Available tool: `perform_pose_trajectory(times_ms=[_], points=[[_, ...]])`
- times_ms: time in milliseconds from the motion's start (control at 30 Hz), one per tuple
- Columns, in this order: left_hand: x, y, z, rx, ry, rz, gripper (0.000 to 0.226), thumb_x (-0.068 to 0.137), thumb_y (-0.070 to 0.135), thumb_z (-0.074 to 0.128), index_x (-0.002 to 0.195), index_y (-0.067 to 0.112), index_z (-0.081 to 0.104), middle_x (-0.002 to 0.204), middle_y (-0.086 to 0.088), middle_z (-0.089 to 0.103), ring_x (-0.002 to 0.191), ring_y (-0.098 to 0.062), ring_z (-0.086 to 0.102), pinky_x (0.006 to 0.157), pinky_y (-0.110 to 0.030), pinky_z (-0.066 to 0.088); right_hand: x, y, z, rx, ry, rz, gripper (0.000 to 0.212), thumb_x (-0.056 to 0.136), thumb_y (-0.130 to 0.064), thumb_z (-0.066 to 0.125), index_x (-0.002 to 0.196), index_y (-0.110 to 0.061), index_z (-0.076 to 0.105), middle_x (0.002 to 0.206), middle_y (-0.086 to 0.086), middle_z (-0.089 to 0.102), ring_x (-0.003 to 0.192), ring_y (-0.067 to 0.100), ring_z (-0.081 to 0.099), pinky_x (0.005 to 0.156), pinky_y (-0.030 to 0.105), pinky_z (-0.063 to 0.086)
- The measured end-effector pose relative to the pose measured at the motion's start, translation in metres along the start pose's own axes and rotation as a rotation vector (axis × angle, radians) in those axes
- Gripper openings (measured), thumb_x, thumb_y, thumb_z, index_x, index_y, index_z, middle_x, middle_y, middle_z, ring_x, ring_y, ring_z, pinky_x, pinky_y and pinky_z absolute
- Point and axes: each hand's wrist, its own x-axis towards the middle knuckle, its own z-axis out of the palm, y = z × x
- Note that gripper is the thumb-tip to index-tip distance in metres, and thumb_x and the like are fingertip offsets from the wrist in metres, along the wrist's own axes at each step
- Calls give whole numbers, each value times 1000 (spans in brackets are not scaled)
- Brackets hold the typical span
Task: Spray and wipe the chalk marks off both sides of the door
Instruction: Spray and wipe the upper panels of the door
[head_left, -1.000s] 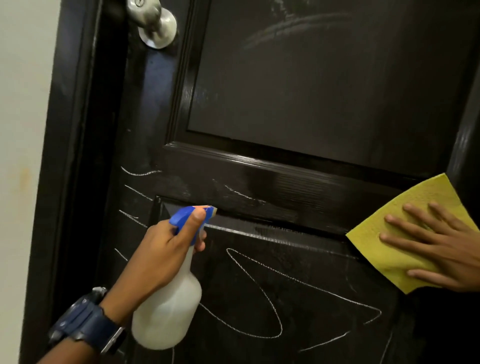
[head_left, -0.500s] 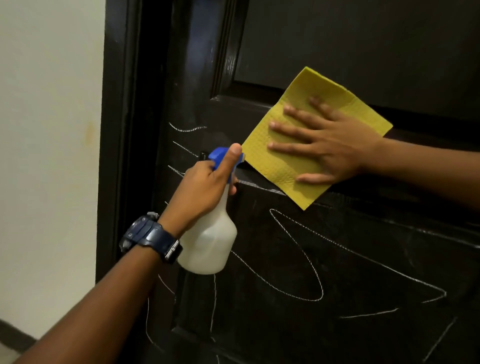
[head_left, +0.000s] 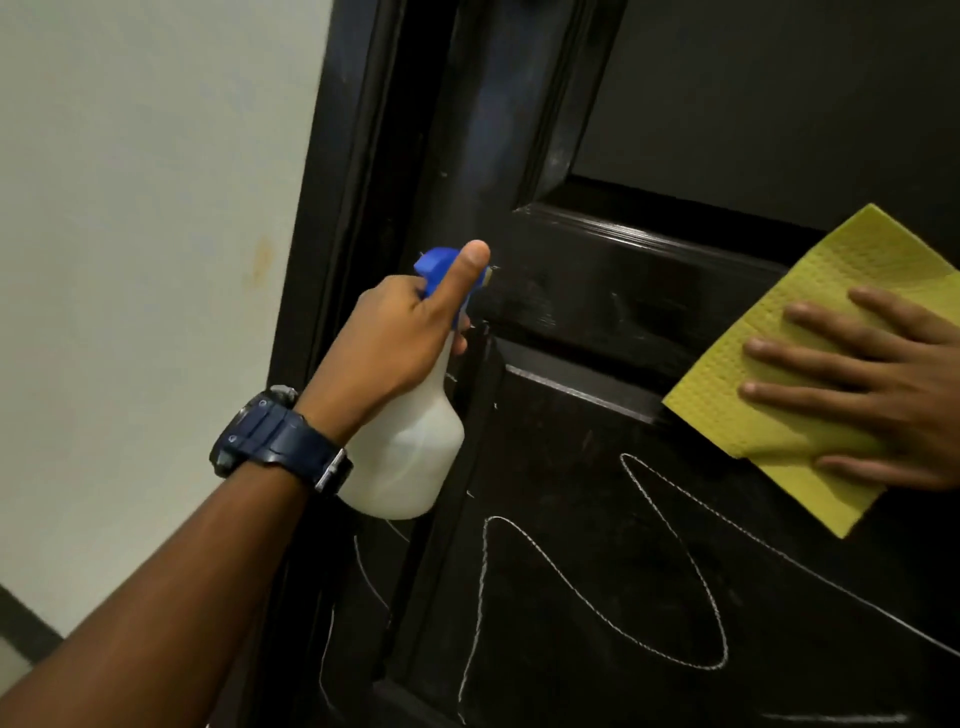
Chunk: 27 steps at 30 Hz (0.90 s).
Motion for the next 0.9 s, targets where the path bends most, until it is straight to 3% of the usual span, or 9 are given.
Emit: perform_pose_trajectory(times_ms=[100, 200, 433, 600, 767, 900], points=[[1, -7, -17, 16, 30, -18, 81, 87, 75, 28, 89, 7, 72, 74, -3, 72, 60, -1, 64, 62, -16, 38, 33, 5, -12, 5, -27, 23, 99, 76, -73, 58, 159, -34, 21, 168, 4, 16, 154, 39, 11, 119, 65, 11], [7, -15, -29, -8, 63, -65, 79, 93, 71, 27, 91, 6, 71, 73, -2, 71, 54, 3, 60, 62, -16, 38, 89, 3, -29, 20, 75, -14, 87, 89, -77, 36, 160, -32, 17, 168, 3, 13, 154, 36, 9, 120, 63, 14], [5, -20, -16, -60, 92, -108, 91, 81, 83, 26, 84, 4, 72, 77, -8, 75, 61, -7, 64, 67, -25, 44, 265, -18, -55, 66, 196, 54, 85, 90, -78, 14, 160, -31, 4, 168, 1, 6, 155, 31, 0, 123, 57, 4], [4, -12, -7, -46, 121, -92, 93, 78, 83, 27, 85, 2, 72, 76, -8, 75, 59, -5, 62, 65, -24, 43, 279, -25, -51, 47, 295, 95, 84, 89, -73, 16, 150, -19, -3, 167, 4, 14, 155, 32, 6, 123, 59, 4], [-3, -9, -5, -22, 134, -88, 89, 76, 82, 28, 81, 6, 74, 74, -6, 75, 58, -2, 63, 63, -23, 40, 275, -27, -53, 48, 277, 99, 86, 90, -72, 26, 158, -20, 19, 165, 6, 21, 154, 32, 10, 123, 59, 8], [-4, -19, -18, 9, 146, -96, 87, 81, 80, 27, 80, 6, 73, 73, -5, 74, 65, -8, 66, 66, -24, 43, 276, -28, -53, 66, 258, 106, 88, 91, -76, 21, 161, -22, 16, 167, 4, 14, 155, 31, 5, 123, 57, 2]])
